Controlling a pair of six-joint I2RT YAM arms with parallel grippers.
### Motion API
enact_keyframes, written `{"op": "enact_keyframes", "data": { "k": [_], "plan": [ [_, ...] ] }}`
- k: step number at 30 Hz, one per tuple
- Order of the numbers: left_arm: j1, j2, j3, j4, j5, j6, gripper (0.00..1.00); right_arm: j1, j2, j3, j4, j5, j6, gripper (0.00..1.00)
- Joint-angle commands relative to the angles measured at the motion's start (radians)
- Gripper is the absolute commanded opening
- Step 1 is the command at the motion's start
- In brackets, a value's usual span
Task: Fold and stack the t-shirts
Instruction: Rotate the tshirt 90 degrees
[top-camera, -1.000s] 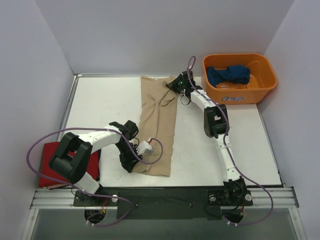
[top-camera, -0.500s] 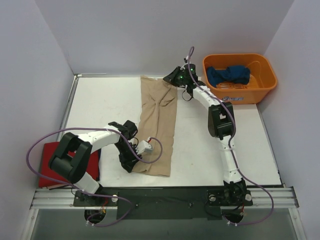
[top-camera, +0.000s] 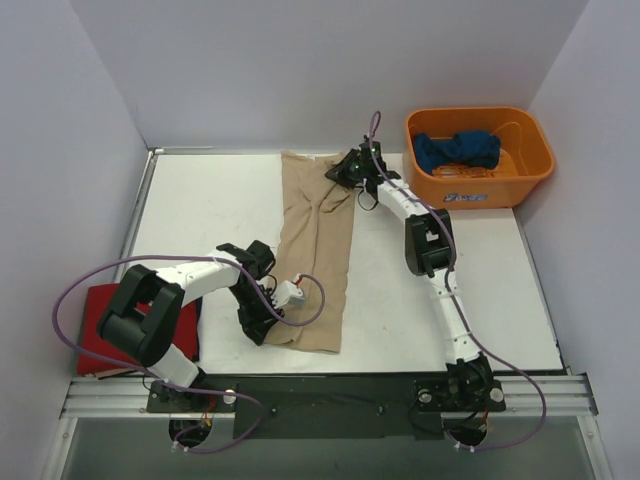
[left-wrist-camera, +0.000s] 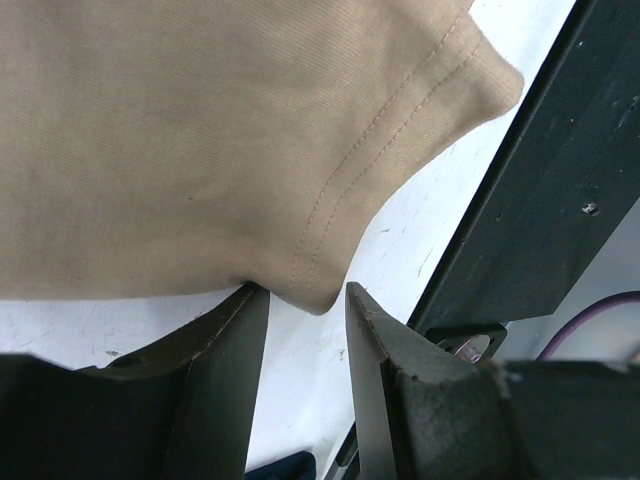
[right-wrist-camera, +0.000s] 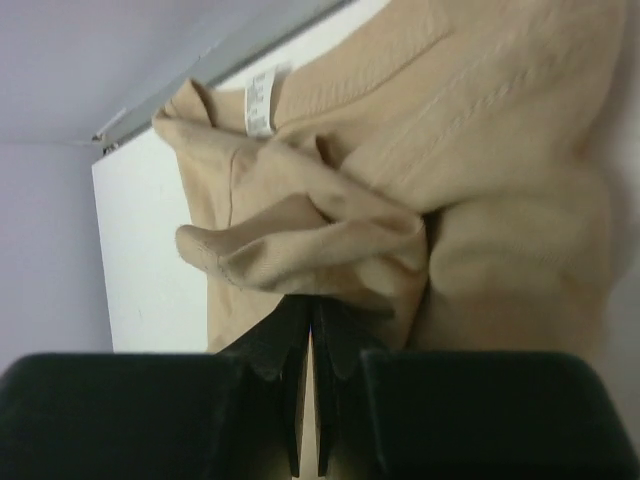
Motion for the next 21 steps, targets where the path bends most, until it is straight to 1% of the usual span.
{"op": "enact_keyframes", "data": {
  "k": [1,3,5,9,11,13,18,21],
  "plan": [
    [0.001,0.011,-0.028,0.045,-0.043,0.008,0.47,-0.027,0.050,0.186,0.041,0.087,0.061,0.00],
    [0.000,0.012,-0.025,0.043,-0.043,0.008,0.47,-0.032,0.058,0.190,0.105,0.117,0.099,0.00],
    [-0.002,0.014,-0.025,0.043,-0.043,0.008,0.47,-0.033,0.066,0.193,0.119,0.151,0.115,0.00],
    [0.000,0.014,-0.022,0.042,-0.045,0.006,0.47,-0.035,0.109,0.234,0.056,0.197,0.145,0.00],
    [0.000,0.017,-0.022,0.037,-0.048,0.006,0.47,-0.046,0.129,0.237,0.047,0.197,0.191,0.00],
    [-0.002,0.015,-0.016,0.031,-0.054,0.006,0.47,-0.052,0.126,0.236,0.035,0.194,0.201,0.00],
    [0.000,-0.005,0.038,-0.007,-0.050,-0.013,0.48,-0.061,0.051,0.227,0.024,0.176,0.113,0.00],
    [0.004,-0.034,0.085,-0.036,-0.047,-0.015,0.48,-0.055,-0.061,0.175,0.056,0.127,0.049,0.00]
  ]
}}
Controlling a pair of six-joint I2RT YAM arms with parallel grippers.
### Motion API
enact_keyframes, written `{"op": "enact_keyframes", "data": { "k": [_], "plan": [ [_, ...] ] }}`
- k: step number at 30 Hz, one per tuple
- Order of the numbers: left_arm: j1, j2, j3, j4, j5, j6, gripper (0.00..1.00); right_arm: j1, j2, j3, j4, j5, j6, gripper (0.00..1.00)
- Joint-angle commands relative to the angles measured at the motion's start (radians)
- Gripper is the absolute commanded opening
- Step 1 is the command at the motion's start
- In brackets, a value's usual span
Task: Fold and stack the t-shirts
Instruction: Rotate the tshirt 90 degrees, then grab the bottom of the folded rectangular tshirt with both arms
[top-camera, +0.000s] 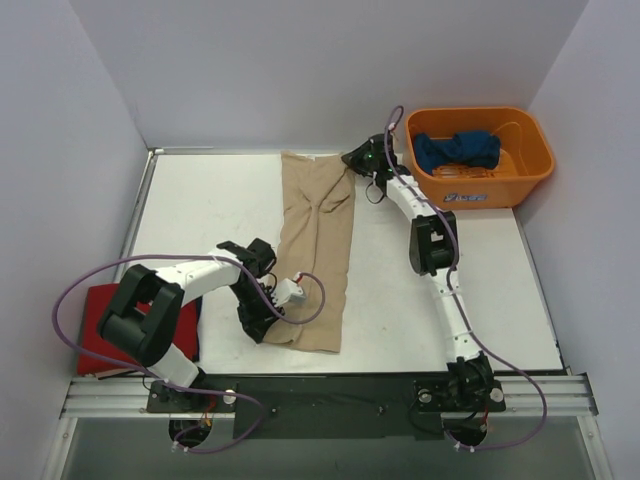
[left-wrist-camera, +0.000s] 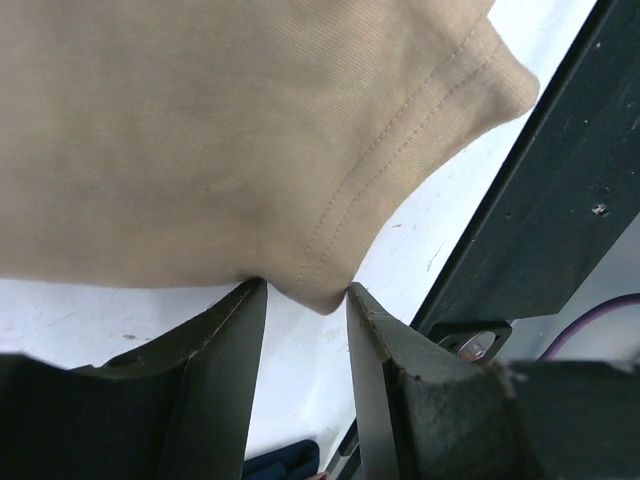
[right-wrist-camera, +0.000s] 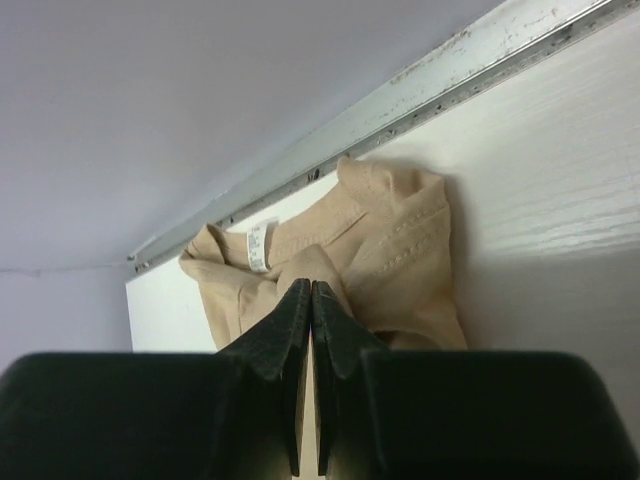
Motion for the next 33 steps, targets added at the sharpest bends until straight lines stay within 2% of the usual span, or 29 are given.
{"op": "enact_keyframes", "data": {
  "k": [1,3,5,8,12,15,17,20,23,27,30,33],
  "plan": [
    [0.008,-0.046,0.081,-0.033,-0.027,-0.001,0.48,0.007,-0.196,-0.059,0.052,-0.076,-0.132,0.00],
    [0.011,-0.066,0.104,-0.073,-0.025,-0.001,0.50,0.018,-0.338,-0.144,0.029,-0.131,-0.193,0.00],
    [0.015,-0.091,0.118,-0.096,-0.030,-0.002,0.51,0.031,-0.472,-0.282,0.006,-0.173,-0.244,0.08],
    [0.050,-0.143,0.118,-0.110,-0.031,-0.022,0.53,0.051,-0.661,-0.558,-0.089,-0.170,-0.310,0.31],
    [0.108,-0.225,0.110,-0.162,0.028,-0.018,0.56,0.100,-0.926,-0.846,-0.357,-0.115,-0.429,0.50],
    [0.136,-0.282,0.100,-0.179,0.024,-0.013,0.56,0.145,-1.093,-1.031,-0.532,-0.090,-0.502,0.57],
    [0.169,-0.324,0.104,-0.167,0.010,-0.027,0.56,0.177,-1.181,-1.181,-0.578,-0.102,-0.491,0.61],
    [0.249,-0.403,0.115,-0.121,0.002,-0.061,0.56,0.270,-1.275,-1.402,-0.611,-0.114,-0.467,0.62],
    [0.266,-0.471,0.123,-0.098,0.022,-0.058,0.56,0.387,-1.315,-1.542,-0.580,-0.199,-0.439,0.62],
    [0.257,-0.574,0.081,-0.054,0.079,-0.033,0.56,0.464,-1.315,-1.657,-0.511,-0.288,-0.379,0.61],
    [0.242,-0.620,0.055,-0.030,0.134,-0.018,0.56,0.472,-1.287,-1.735,-0.366,-0.345,-0.307,0.57],
    [0.181,-0.661,0.023,-0.020,0.141,-0.015,0.56,0.493,-1.226,-1.757,-0.307,-0.380,-0.287,0.52]
  ]
}}
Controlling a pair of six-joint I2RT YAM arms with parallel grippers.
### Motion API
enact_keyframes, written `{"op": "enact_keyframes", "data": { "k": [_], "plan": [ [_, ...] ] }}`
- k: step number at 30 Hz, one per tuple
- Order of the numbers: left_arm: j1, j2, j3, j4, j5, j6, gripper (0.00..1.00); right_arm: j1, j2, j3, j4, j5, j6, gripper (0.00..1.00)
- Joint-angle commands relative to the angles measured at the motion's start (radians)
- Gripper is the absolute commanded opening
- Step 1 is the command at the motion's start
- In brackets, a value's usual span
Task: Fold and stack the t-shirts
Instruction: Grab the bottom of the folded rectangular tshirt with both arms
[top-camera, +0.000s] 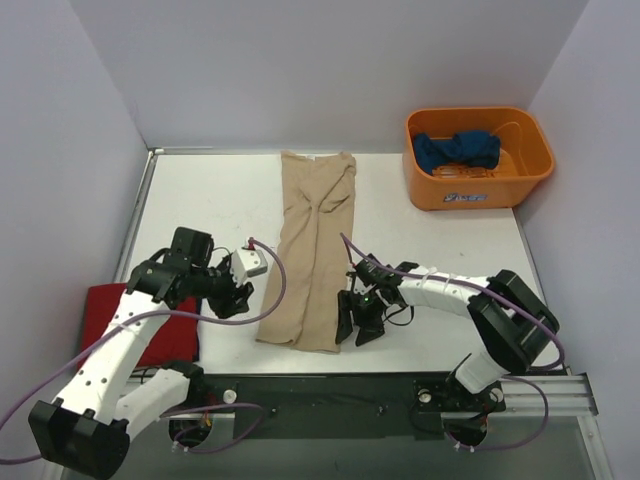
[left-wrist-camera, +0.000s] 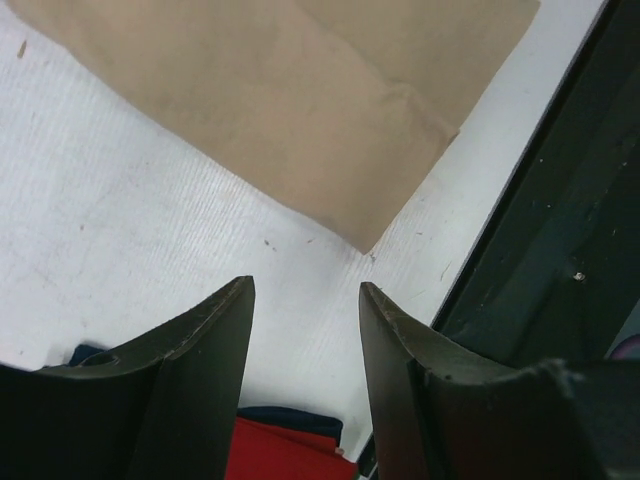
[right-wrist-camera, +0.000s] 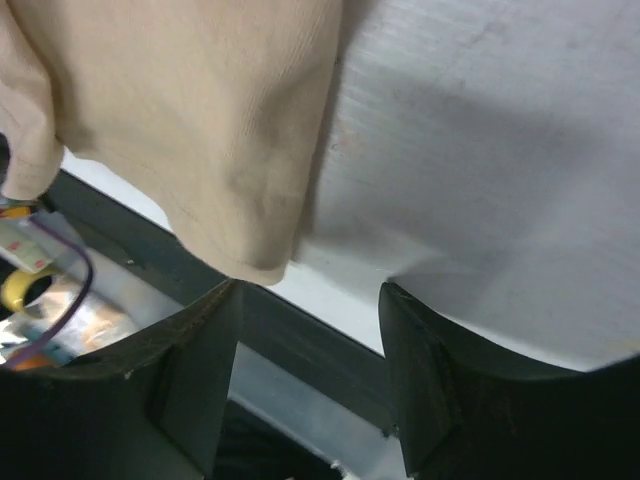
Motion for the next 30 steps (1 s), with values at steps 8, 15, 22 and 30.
{"op": "enact_keyframes", "data": {
  "k": [8,15,22,30],
  "plan": [
    [-0.214,-0.065,-0.049,0.077,0.002,-0.007,0.56,0.009,0.109,-0.102,0.241,-0.164,0.117,0.00],
    [-0.431,-0.009,-0.092,0.043,-0.042,0.131,0.57,-0.117,-0.092,-0.300,0.082,-0.133,0.099,0.00],
    [-0.752,0.023,-0.245,0.259,-0.146,0.290,0.66,-0.122,-0.085,-0.253,0.017,-0.147,0.056,0.00],
    [-0.814,0.115,-0.388,0.572,-0.241,0.425,0.65,-0.122,-0.091,-0.213,-0.057,-0.124,0.031,0.15]
  ]
}}
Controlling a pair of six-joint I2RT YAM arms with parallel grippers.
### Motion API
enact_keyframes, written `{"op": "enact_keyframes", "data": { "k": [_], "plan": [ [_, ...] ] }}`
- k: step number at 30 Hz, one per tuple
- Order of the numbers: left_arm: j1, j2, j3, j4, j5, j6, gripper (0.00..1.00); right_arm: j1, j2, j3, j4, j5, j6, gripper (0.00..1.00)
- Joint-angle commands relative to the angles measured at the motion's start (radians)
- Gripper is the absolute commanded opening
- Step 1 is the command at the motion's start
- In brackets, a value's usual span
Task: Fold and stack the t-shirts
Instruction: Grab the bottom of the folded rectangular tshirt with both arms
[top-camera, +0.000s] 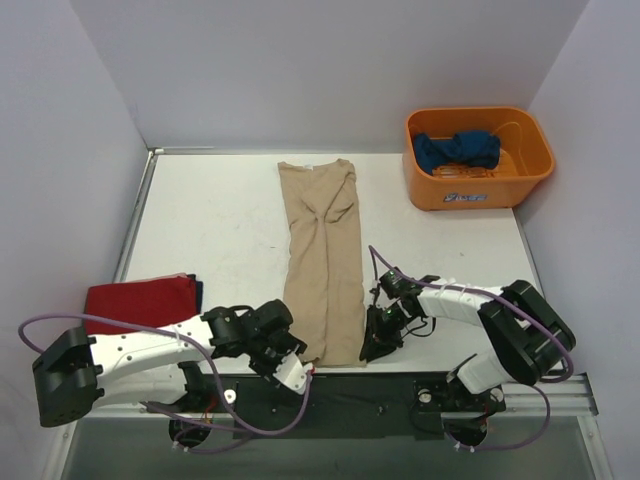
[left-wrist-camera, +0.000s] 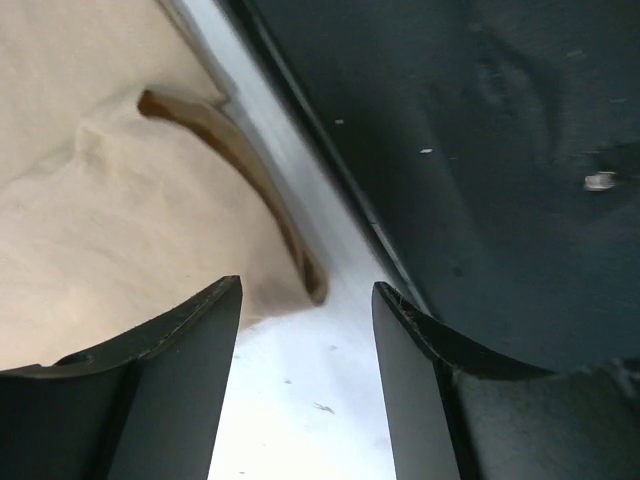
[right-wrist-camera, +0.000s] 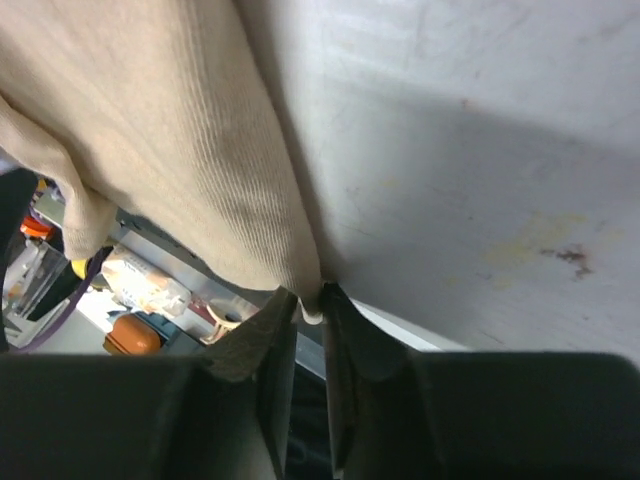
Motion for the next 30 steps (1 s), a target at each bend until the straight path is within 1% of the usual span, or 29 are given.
{"op": "enact_keyframes", "data": {
  "k": [1,3,4,6,7,8,9,10,11,12,13,14,15,16,17,18,19,21,23,24,25,27,28,29,30],
  "plan": [
    [0.000,0.041,-0.040,0.220,-0.081,0.103,0.65,0.000,-0.023,0.004,-0.095,0.030,-0.019,0.20],
    [0.002,0.048,-0.066,0.221,-0.087,0.138,0.64,0.002,-0.026,-0.002,-0.095,0.029,-0.013,0.26],
    [0.002,0.048,-0.085,0.226,-0.090,0.143,0.63,0.005,-0.022,0.000,-0.092,0.027,-0.013,0.27],
    [0.002,0.048,-0.106,0.236,-0.086,0.152,0.57,0.022,-0.008,0.000,-0.072,0.018,-0.005,0.31],
    [0.002,0.048,-0.114,0.246,-0.081,0.155,0.51,0.028,0.000,0.001,-0.065,0.013,0.007,0.31],
    [-0.001,0.048,-0.126,0.267,-0.061,0.152,0.47,0.048,0.015,0.001,-0.034,0.001,0.015,0.29],
    [-0.004,0.050,-0.129,0.276,-0.052,0.138,0.35,0.057,0.026,0.003,-0.023,-0.008,0.028,0.23],
    [-0.009,0.051,-0.128,0.287,-0.029,0.129,0.25,0.074,0.041,0.014,-0.011,-0.019,0.032,0.11],
    [-0.012,0.051,-0.120,0.272,-0.015,0.100,0.06,0.080,0.047,0.018,-0.011,-0.022,0.035,0.03],
    [-0.022,0.048,-0.093,0.258,0.014,0.077,0.00,0.092,0.044,0.026,-0.012,-0.042,0.035,0.00],
    [-0.027,0.042,-0.073,0.200,0.034,0.027,0.00,0.094,0.032,0.030,-0.026,-0.049,0.033,0.00],
    [-0.033,0.038,-0.023,0.162,0.098,-0.024,0.00,0.097,0.008,0.041,-0.043,-0.059,0.030,0.00],
    [-0.035,0.032,-0.002,0.081,0.131,-0.056,0.00,0.100,-0.023,0.047,-0.084,-0.060,0.018,0.00],
    [-0.038,0.030,0.034,0.063,0.158,-0.117,0.00,0.100,-0.041,0.063,-0.115,-0.063,0.009,0.00],
    [-0.038,0.018,0.039,0.045,0.120,-0.144,0.00,0.100,-0.073,0.069,-0.174,-0.065,-0.007,0.00],
    [-0.033,0.007,0.056,0.020,0.116,-0.141,0.00,0.102,-0.089,0.079,-0.201,-0.069,-0.013,0.00],
    [-0.029,0.002,0.079,-0.039,0.134,-0.140,0.00,0.102,-0.119,0.084,-0.247,-0.074,-0.019,0.00],
    [-0.026,-0.004,0.114,-0.084,0.148,-0.173,0.00,0.106,-0.158,0.096,-0.299,-0.094,-0.017,0.00],
    [-0.001,-0.005,0.151,-0.110,0.148,-0.199,0.00,0.106,-0.173,0.142,-0.345,-0.109,-0.030,0.00],
    [0.055,-0.004,0.168,-0.109,0.160,-0.237,0.00,0.103,-0.173,0.162,-0.359,-0.111,-0.048,0.00],
    [0.095,0.001,0.198,-0.103,0.207,-0.262,0.00,0.088,-0.161,0.203,-0.382,-0.111,-0.060,0.00],
    [0.302,0.033,0.258,-0.110,0.290,-0.308,0.00,0.036,-0.117,0.282,-0.413,-0.119,-0.094,0.00],
    [0.331,0.072,0.277,-0.115,0.301,-0.327,0.00,0.008,-0.101,0.305,-0.420,-0.122,-0.125,0.00],
    [0.382,0.094,0.321,-0.121,0.295,-0.333,0.00,-0.041,-0.065,0.364,-0.436,-0.116,-0.140,0.00],
    [0.402,0.140,0.341,-0.121,0.287,-0.336,0.00,-0.061,-0.045,0.395,-0.445,-0.106,-0.177,0.00]
  ]
}}
